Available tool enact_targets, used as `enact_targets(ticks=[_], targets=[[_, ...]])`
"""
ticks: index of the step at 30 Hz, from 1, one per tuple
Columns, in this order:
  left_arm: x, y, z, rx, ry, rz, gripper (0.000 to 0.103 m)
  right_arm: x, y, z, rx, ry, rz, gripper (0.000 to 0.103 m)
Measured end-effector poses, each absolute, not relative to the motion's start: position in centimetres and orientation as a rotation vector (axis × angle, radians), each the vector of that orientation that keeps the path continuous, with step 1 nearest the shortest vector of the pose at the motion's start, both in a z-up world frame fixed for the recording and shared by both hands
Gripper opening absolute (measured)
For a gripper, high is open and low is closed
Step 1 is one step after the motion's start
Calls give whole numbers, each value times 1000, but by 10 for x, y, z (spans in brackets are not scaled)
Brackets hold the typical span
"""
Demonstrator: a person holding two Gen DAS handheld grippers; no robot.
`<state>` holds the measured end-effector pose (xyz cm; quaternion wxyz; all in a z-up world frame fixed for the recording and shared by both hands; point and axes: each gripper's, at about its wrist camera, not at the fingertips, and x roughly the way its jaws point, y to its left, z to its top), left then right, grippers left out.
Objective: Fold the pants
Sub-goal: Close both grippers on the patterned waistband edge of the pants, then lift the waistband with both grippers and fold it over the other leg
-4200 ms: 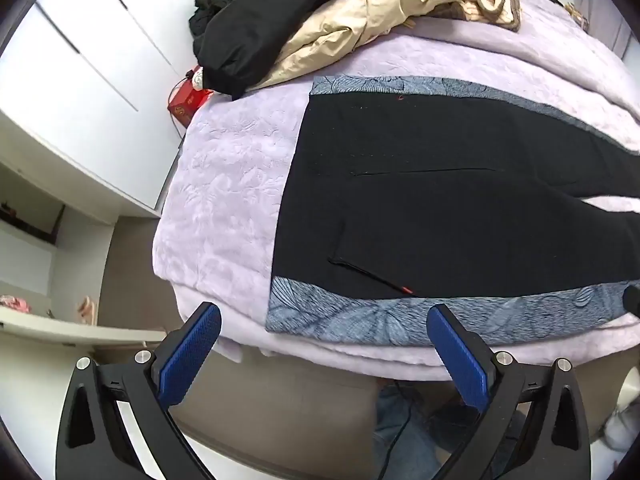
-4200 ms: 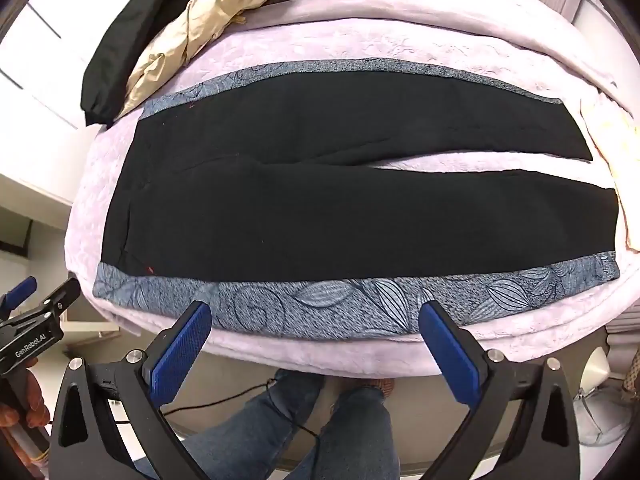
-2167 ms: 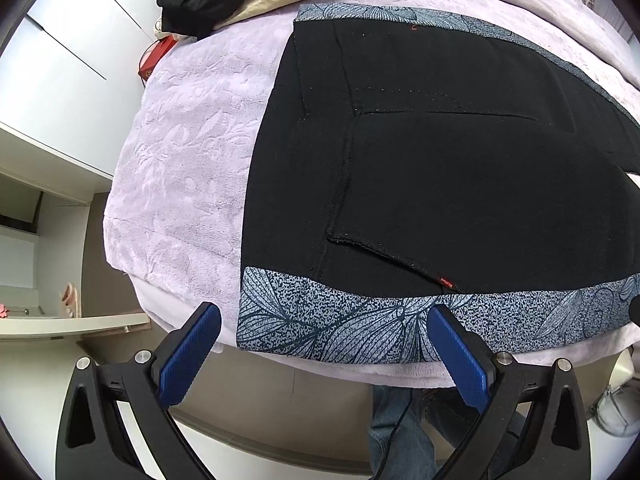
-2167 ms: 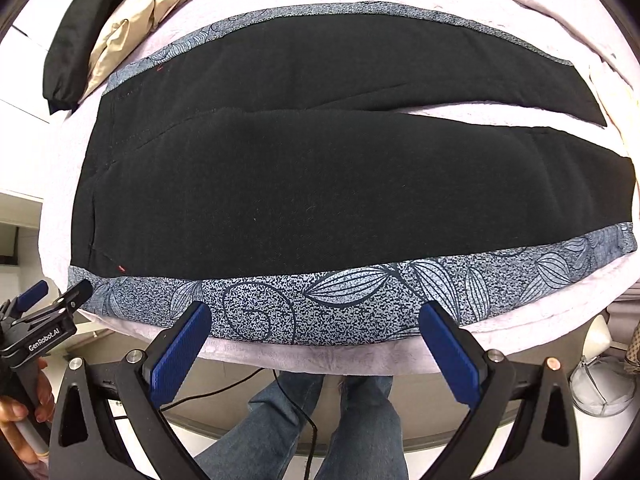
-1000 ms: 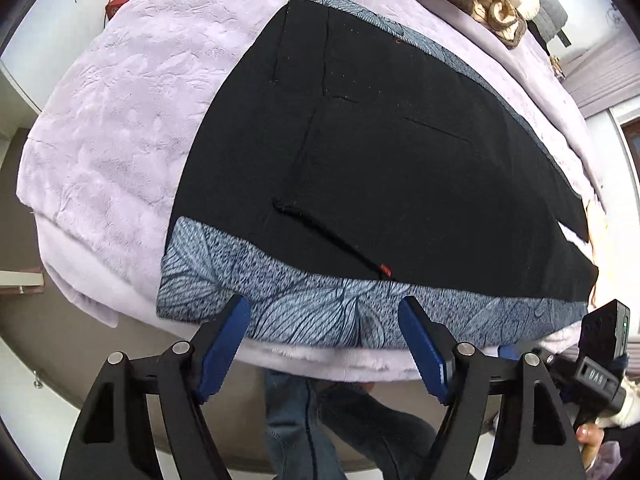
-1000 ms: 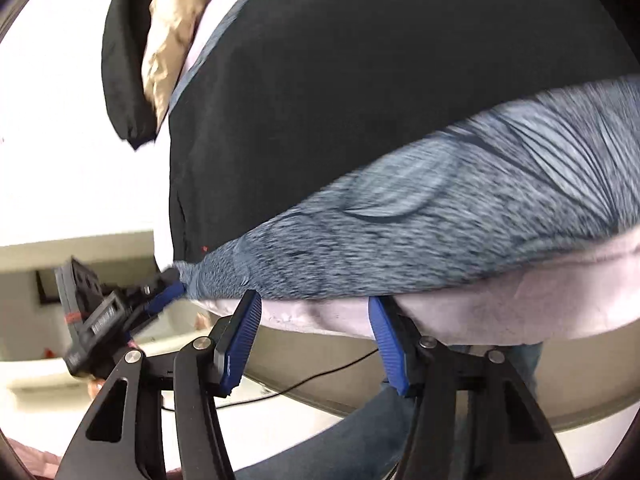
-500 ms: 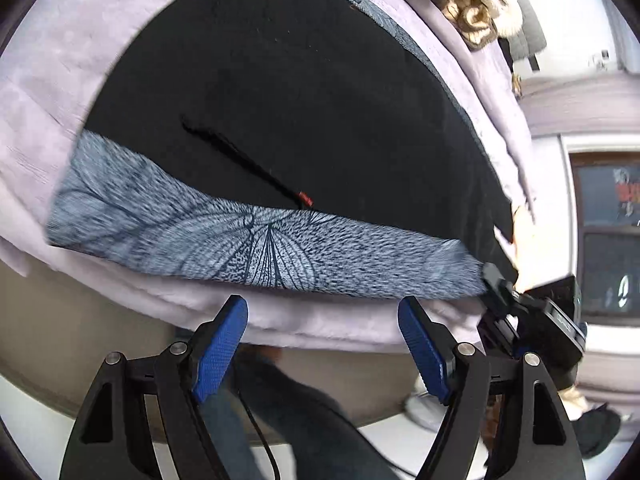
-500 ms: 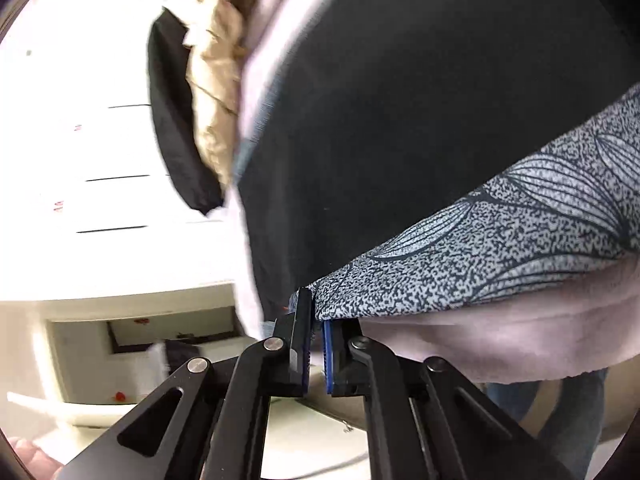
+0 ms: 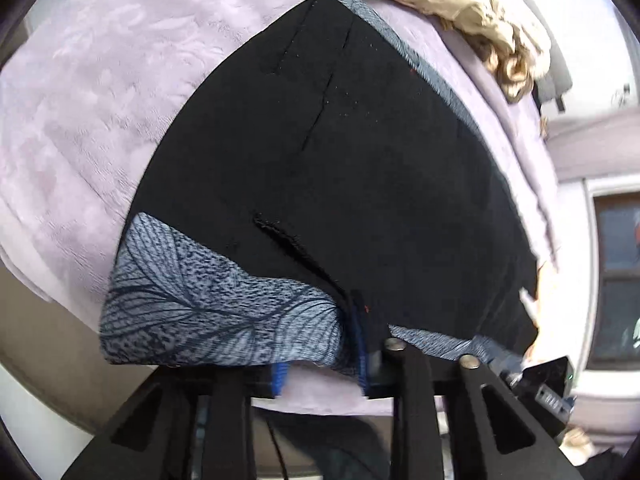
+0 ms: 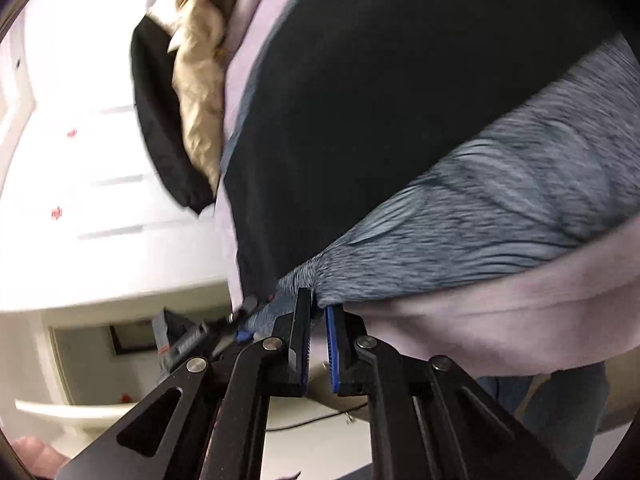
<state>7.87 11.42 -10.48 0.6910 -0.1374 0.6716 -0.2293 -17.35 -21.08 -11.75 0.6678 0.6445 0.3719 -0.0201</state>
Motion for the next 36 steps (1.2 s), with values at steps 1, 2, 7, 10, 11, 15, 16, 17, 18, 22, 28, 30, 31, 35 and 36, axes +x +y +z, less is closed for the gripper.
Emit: enact_targets(ticks=[1, 2, 7, 10, 11, 15, 16, 17, 18, 22, 28, 30, 31, 35, 36], targets=[[78, 114, -102, -292, 1494, -514, 26, -177, -214, -120, 1478, 816, -60, 10], [81, 109, -96, -275, 1487, -515, 26, -180, -218, -120, 1491, 806, -86, 6], [93, 100, -57, -231, 1413, -523, 26, -158, -230, -77, 1365, 801, -86, 4], [114, 81, -24, -217, 1328, -534, 26, -132, -252, -44, 1292, 785, -34, 4], [125, 72, -14, -210, 1297, -539, 26, -119, -262, -34, 1263, 788, -13, 4], [174, 34, 3, -156, 1197, -536, 26, -51, -308, -8, 1120, 832, 64, 4], [189, 23, 1, -150, 1188, -531, 26, -26, -319, -7, 1086, 855, 78, 4], [207, 12, -6, -137, 1175, -513, 27, -4, -330, -9, 1052, 879, 91, 4], [220, 5, -13, -122, 1163, -492, 29, 18, -340, -15, 1022, 908, 101, 4], [266, -29, -56, -3, 1112, -357, 56, 80, -368, -57, 964, 1011, 76, 4], [296, -12, -91, 53, 1165, -167, 57, 112, -392, -120, 1004, 1111, -3, 6], [286, -6, -77, 106, 1142, -166, 57, 108, -395, -115, 1026, 1090, -20, 20], [277, -9, -68, 168, 1138, -187, 57, 103, -397, -104, 1003, 1074, -28, 46], [236, -42, -44, 285, 1142, -343, 57, 60, -402, -50, 964, 1014, -14, 65], [223, -55, -41, 299, 1152, -399, 57, 42, -406, -39, 958, 1002, -26, 65]])
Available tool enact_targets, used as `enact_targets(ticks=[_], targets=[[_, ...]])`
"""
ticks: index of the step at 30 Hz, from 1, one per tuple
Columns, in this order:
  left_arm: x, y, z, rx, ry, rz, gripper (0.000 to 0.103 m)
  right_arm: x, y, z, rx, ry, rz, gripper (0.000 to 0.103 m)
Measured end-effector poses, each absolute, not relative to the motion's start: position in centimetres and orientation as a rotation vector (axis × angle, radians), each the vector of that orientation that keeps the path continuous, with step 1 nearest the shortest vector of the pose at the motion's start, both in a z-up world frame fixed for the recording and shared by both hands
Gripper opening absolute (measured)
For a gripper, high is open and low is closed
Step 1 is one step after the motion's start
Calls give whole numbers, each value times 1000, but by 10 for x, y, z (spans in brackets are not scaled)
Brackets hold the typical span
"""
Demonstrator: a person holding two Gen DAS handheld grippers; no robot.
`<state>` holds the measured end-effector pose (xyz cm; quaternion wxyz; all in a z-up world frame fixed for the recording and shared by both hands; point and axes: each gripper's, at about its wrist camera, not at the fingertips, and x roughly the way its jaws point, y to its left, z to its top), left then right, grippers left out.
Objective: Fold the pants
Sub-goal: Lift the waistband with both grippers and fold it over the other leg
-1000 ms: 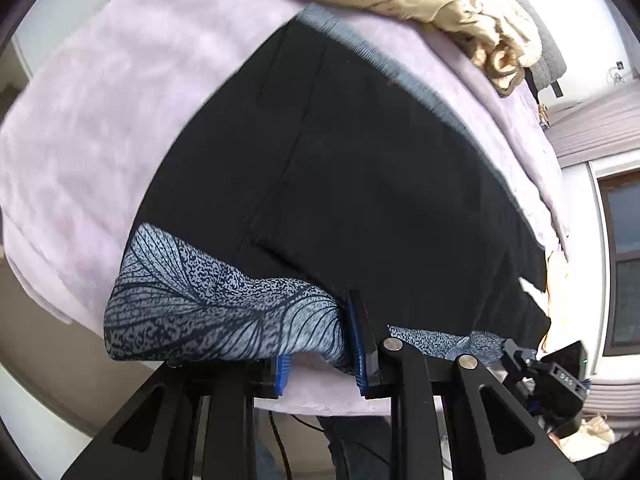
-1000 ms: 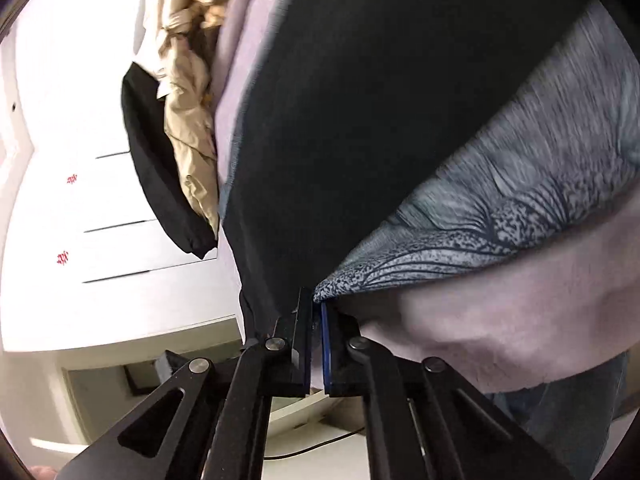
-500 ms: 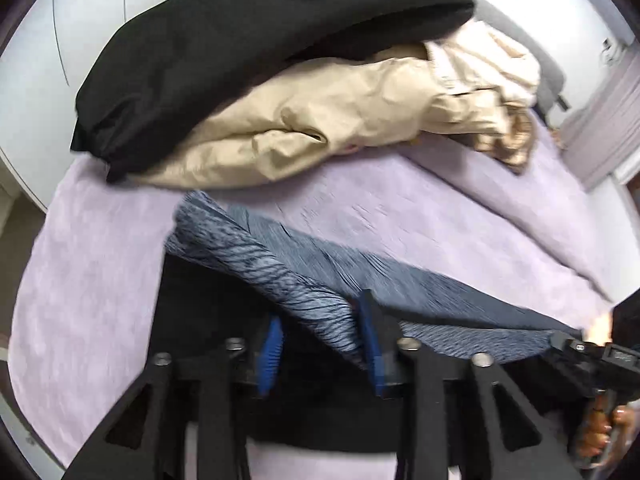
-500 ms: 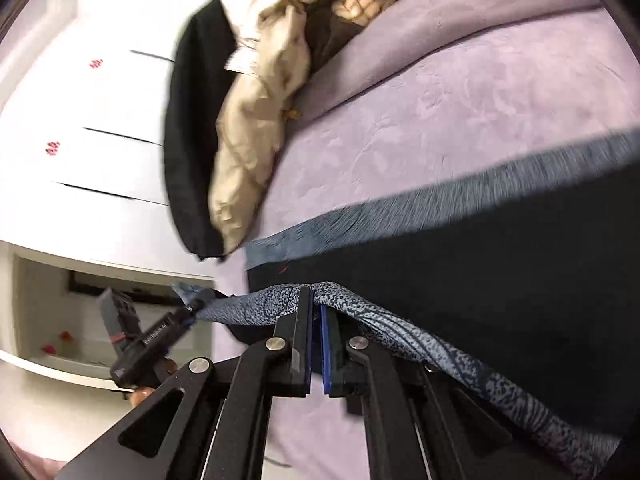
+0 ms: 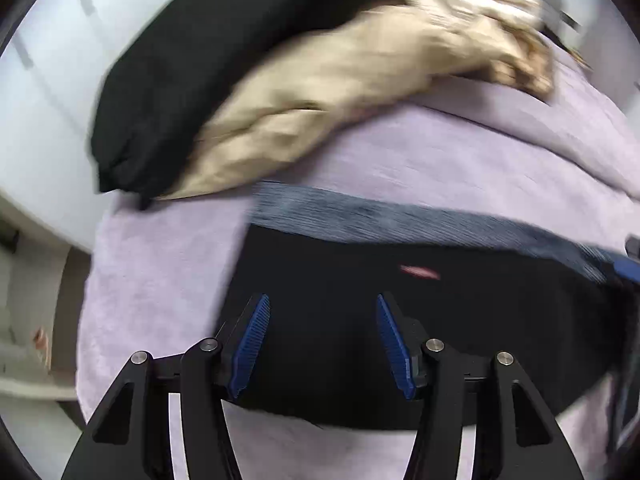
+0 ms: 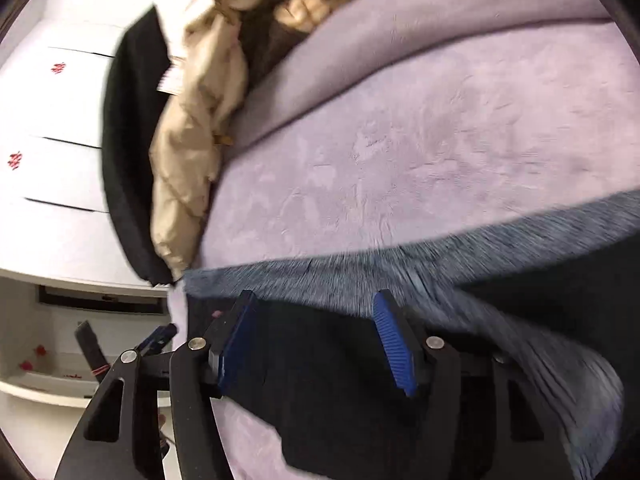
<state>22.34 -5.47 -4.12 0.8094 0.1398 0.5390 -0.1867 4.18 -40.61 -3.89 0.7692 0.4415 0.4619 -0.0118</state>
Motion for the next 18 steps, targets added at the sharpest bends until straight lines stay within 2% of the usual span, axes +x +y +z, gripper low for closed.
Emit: enact_targets(ticks=[4, 8, 11, 15, 18], targets=[[167, -138, -43, 265, 1275, -704, 57, -64, -437, -19, 996, 976, -168, 65], [113, -228, -60, 251, 1385, -929, 57, -180, -467, -39, 1124, 997, -342, 65], [73, -289, -81, 338, 1418, -1031, 57, -266, -481, -58, 1239, 1018, -446, 65], [36, -336, -98, 434, 1447, -1077, 57, -331, -474, -82, 1384, 1013, -481, 65], [26, -354, -97, 480, 1430, -1086, 57, -346, -460, -104, 1491, 983, -437, 65]])
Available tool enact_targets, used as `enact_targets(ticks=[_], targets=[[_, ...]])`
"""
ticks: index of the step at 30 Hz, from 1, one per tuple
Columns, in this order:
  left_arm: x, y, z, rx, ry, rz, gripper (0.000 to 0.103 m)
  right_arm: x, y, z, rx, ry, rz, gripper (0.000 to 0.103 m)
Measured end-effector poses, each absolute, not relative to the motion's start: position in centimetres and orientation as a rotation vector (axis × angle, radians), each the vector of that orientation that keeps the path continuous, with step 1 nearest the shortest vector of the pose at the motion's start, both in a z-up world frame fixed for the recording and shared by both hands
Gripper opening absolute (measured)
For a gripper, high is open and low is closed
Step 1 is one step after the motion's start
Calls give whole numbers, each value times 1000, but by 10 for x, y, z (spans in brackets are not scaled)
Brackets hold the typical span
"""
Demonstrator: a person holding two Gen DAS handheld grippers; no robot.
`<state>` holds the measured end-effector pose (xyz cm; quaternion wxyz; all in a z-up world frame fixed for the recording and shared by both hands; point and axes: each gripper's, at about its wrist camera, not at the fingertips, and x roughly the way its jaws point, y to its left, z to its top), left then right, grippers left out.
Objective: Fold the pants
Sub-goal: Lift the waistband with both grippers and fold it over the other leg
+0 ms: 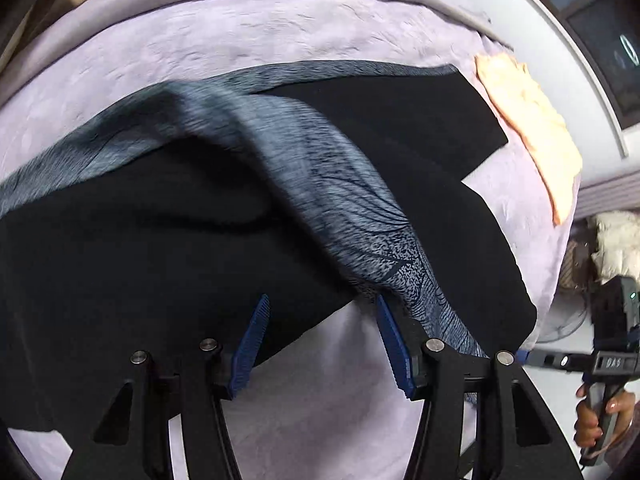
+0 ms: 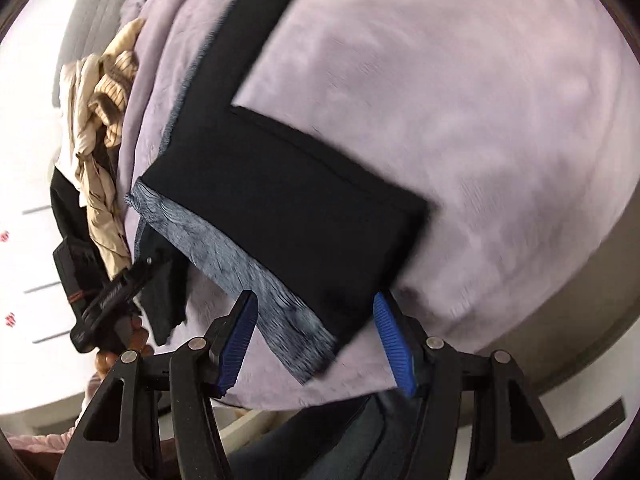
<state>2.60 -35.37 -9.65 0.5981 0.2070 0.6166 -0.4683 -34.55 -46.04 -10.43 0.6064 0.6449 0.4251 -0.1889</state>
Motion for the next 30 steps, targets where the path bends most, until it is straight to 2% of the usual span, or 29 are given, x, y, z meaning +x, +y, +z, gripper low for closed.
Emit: enact_targets(ticks=[6, 7, 8, 9, 15, 19, 21, 22, 23, 24, 25, 26, 30], targets=[[22, -363, -95, 500, 1455, -1064, 57, -340, -441, -138, 1656, 886, -304, 65], [21, -363, -97, 498, 1462, -1058, 57, -341, -440, -145, 1689, 868, -292, 55], [21, -364, -98, 499, 1467, -1046, 57, -341, -440, -150, 1715, 870, -292, 21], [22, -363, -95, 494, 1470, -1038, 57, -340, -440, -151, 1734, 864, -278, 12], [41, -382, -50, 379, 1390, -1043, 57, -315, -498, -66, 1618, 556, -146, 12], [71, -417, -24, 360, 1272, -999, 57, -274, -579, -35, 1508, 461, -123, 12], [83, -425, -12, 340, 1215, -974, 59, -248, -625, -32, 1461, 455, -148, 14], [90, -428, -6, 334, 1184, -953, 64, -237, -642, -32, 1441, 482, -170, 18], [94, -428, -4, 335, 1163, -933, 76, -226, -658, -35, 1410, 534, -209, 28], [98, -425, -2, 337, 1135, -894, 78, -213, -672, -37, 1354, 611, -262, 38], [100, -421, -2, 341, 1129, -867, 78, -207, -678, -34, 1305, 651, -293, 63], [104, -414, -3, 342, 1138, -849, 78, -205, -682, -29, 1240, 676, -318, 75], [99, -385, -22, 340, 1186, -750, 78, -229, -668, -16, 1075, 739, -472, 74]])
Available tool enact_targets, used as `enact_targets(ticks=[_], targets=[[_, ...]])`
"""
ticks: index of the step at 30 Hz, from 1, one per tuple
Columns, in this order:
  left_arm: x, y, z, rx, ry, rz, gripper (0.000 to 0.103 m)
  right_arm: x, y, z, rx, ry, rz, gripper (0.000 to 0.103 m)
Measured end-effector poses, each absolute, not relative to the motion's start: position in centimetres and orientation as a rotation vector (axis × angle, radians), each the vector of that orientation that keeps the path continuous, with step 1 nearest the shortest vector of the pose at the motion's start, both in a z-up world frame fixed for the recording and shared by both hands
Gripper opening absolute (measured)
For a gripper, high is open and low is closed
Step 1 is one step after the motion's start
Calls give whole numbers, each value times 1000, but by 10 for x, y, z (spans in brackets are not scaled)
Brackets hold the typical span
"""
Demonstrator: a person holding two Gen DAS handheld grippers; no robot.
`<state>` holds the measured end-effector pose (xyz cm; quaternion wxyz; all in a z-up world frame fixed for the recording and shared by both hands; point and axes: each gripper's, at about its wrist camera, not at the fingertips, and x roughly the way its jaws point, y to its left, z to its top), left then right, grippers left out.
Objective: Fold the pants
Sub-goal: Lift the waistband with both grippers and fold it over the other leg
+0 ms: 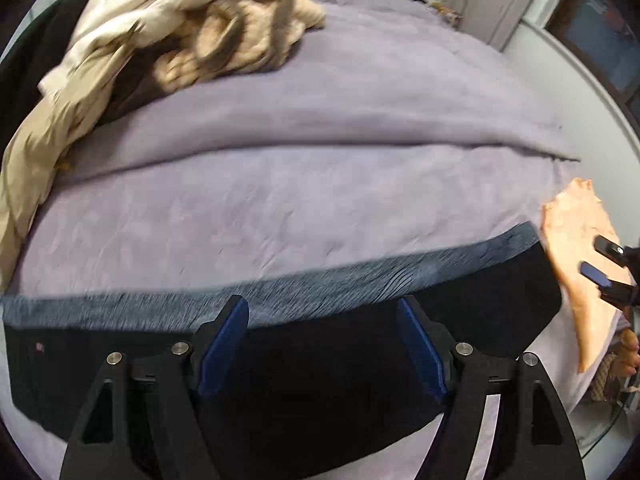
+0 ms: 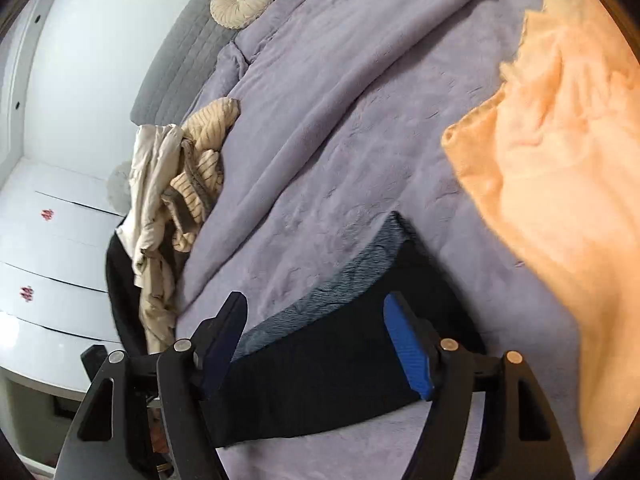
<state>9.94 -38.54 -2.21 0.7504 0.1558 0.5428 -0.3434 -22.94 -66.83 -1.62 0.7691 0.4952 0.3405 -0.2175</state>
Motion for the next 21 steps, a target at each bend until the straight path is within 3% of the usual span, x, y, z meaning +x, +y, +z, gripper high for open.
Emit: enact_targets(ticks=[2, 4, 7, 9, 13, 16, 21], targets=[[94, -371, -41, 351, 1230, -695, 78, -247, -671, -26, 1090, 763, -535, 56], [91, -361, -58, 344, 1281, -653, 78, -262, -668, -50, 1150, 804, -601, 46], [82, -355, -76, 350, 1313, -614, 78, -278, -670, -87, 1286, 832, -631, 41], [79, -359, -83, 356, 1315, -610, 78, -274, -671, -96, 1310, 809, -607, 8], [87, -372, -110, 459, 1284, -510, 78, -265, -683, -86, 1256, 796, -630, 6], [99, -369, -110, 397, 1333, -486, 78, -264, -688, -92, 1292, 892, -672, 12], [103, -359, -75, 386, 1241, -541, 78, -251, -645, -28, 941, 875, -662, 18]])
